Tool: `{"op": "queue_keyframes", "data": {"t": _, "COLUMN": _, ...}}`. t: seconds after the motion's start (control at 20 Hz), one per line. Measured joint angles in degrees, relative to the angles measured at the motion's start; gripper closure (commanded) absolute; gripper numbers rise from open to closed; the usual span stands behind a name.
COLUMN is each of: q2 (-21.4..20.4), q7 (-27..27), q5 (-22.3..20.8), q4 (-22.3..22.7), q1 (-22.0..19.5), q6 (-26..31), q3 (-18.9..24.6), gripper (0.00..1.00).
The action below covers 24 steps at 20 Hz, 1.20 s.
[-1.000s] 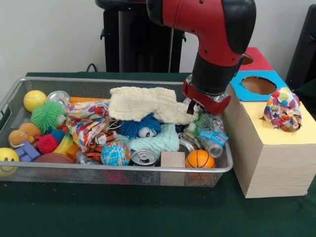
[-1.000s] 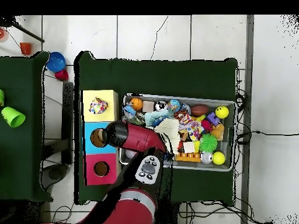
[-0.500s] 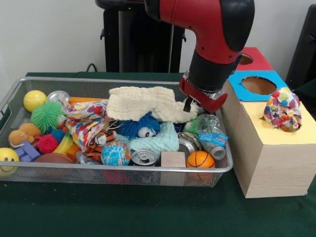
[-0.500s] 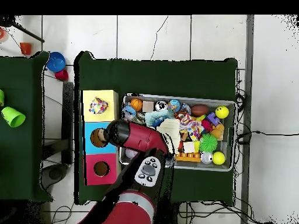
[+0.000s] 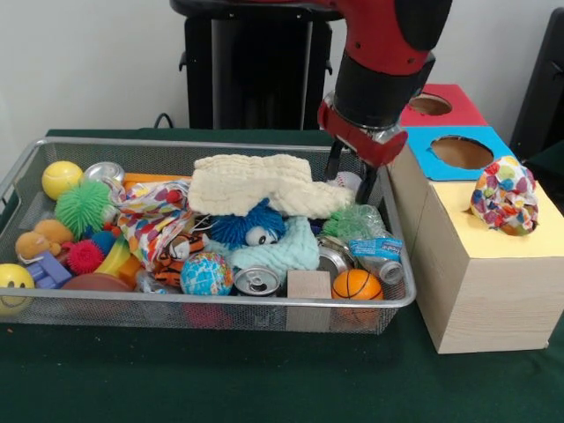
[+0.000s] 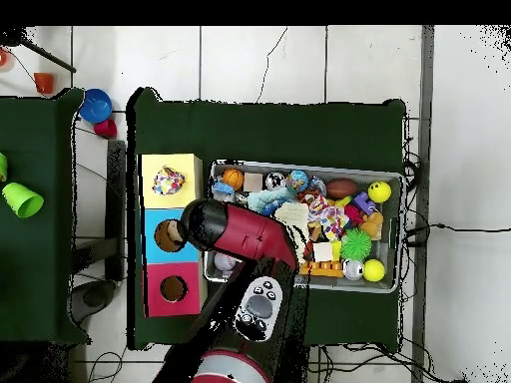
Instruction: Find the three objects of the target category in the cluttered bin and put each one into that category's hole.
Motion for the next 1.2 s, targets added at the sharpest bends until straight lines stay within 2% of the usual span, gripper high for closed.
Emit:
{"op": "queue_keyframes", "data": {"t": 0.2, "q2": -3.14, "q7": 0.0, "q5": -0.01, "q4": -0.41, "q1": -0.66, "q6": 4.5, "q3": -0.05, "gripper": 0.0}}
{"op": "queue_keyframes", "data": {"t": 0.6, "q2": -4.94, "q7": 0.0, "q5": -0.39, "q4": -0.72, "q1": -2.92, "q6": 4.55, "q3": -0.18, "gripper": 0.0}}
{"op": "queue_keyframes", "data": {"t": 0.85, "q2": -4.07, "q7": 0.0, "q5": -3.47, "q4": -0.73, "q1": -5.16, "q6": 1.26, "q3": -0.17, "gripper": 0.0}}
{"op": "queue_keyframes", "data": {"t": 1.2, "q2": -0.88, "q7": 0.0, "q5": -12.34, "q4": -0.74, "q1": -11.62, "q6": -11.28, "q3": 0.22, "gripper": 0.0}}
